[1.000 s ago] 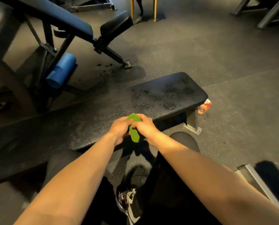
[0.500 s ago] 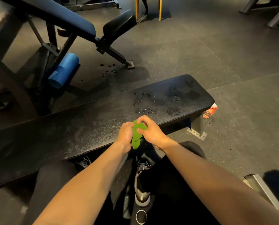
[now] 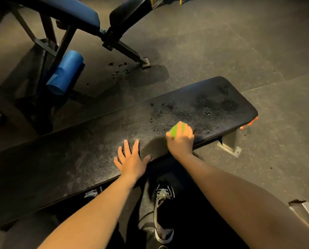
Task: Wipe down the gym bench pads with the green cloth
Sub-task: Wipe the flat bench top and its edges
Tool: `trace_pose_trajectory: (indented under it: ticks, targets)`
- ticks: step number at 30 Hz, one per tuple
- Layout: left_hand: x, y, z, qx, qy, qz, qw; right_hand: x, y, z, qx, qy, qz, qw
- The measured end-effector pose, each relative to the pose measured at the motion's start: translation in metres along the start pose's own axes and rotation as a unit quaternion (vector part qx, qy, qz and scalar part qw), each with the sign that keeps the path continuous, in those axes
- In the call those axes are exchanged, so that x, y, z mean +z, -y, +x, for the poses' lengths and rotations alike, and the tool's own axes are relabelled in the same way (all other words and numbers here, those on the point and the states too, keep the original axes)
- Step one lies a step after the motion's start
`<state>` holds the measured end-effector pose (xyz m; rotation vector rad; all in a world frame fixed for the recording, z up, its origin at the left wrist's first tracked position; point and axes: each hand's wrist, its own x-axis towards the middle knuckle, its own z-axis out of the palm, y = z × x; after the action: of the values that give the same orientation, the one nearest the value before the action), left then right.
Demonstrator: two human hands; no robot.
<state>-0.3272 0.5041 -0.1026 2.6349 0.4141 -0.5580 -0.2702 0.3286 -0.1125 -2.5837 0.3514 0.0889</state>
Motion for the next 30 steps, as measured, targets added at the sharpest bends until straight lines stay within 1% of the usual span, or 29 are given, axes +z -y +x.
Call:
trace_pose_trajectory:
  ticks: [2,5,7,8,9,10,12,14,16,17,18,19,20,21,22,23,25,28,30]
  targets:
    - [-0.003,0.0,0.004,-0.002,0.004,0.01,1.0,0.01,0.014,-0.012,-0.054,0.061,-0.037,0.996]
    - [-0.005,0.001,0.006,0.002,0.019,0.014,1.0,0.019,0.029,-0.029,-0.19,0.111,-0.066,0.973]
    - [-0.004,0.003,0.007,0.002,0.034,0.015,0.999,0.019,0.029,-0.03,-0.225,0.124,-0.081,0.963]
    - [-0.004,0.005,0.007,0.002,0.042,0.016,0.999,0.017,0.024,-0.025,-0.224,0.114,-0.092,0.964]
    - [-0.003,0.006,0.008,0.002,0.05,0.017,0.999,0.013,0.018,-0.02,-0.22,0.087,-0.098,0.967]
    - [-0.003,0.008,0.007,0.004,0.057,0.016,0.998,0.01,0.01,-0.012,-0.215,0.045,-0.103,0.97]
    - [-0.003,0.009,0.007,0.012,0.068,0.011,0.998,-0.001,-0.006,0.004,-0.177,-0.034,-0.104,0.978]
    - [-0.004,0.01,0.008,0.016,0.073,0.01,0.997,-0.006,-0.01,0.012,-0.143,-0.051,-0.088,0.984]
    - [-0.003,0.011,0.009,0.015,0.075,0.011,0.997,0.0,0.0,0.01,-0.151,-0.05,-0.062,0.985]
    - [-0.002,0.01,0.009,0.013,0.075,0.013,0.997,0.006,0.008,0.005,-0.172,-0.031,-0.048,0.983]
    - [-0.002,0.011,0.01,0.01,0.075,0.016,0.997,0.012,0.017,-0.002,-0.201,0.008,-0.037,0.979]
    - [-0.002,0.01,0.01,0.008,0.076,0.022,0.997,0.018,0.025,-0.01,-0.232,0.064,-0.03,0.97]
    - [-0.002,0.01,0.011,0.006,0.079,0.03,0.996,0.022,0.031,-0.018,-0.264,0.121,-0.034,0.956]
    - [-0.002,0.01,0.011,0.007,0.083,0.035,0.996,0.025,0.034,-0.023,-0.294,0.157,-0.049,0.942]
    - [-0.003,0.01,0.011,0.008,0.086,0.036,0.996,0.025,0.034,-0.025,-0.32,0.168,-0.071,0.93]
    - [-0.003,0.01,0.011,0.009,0.086,0.033,0.996,0.024,0.032,-0.025,-0.337,0.163,-0.095,0.922]
    - [-0.003,0.01,0.01,0.01,0.079,0.028,0.996,0.021,0.024,-0.017,-0.328,0.13,-0.131,0.927]
    - [-0.004,0.009,0.009,0.011,0.077,0.023,0.997,0.016,0.012,0.006,-0.221,0.066,-0.136,0.963]
    - [-0.003,0.008,0.01,0.009,0.081,0.02,0.997,0.014,0.012,0.016,-0.179,0.013,-0.118,0.977]
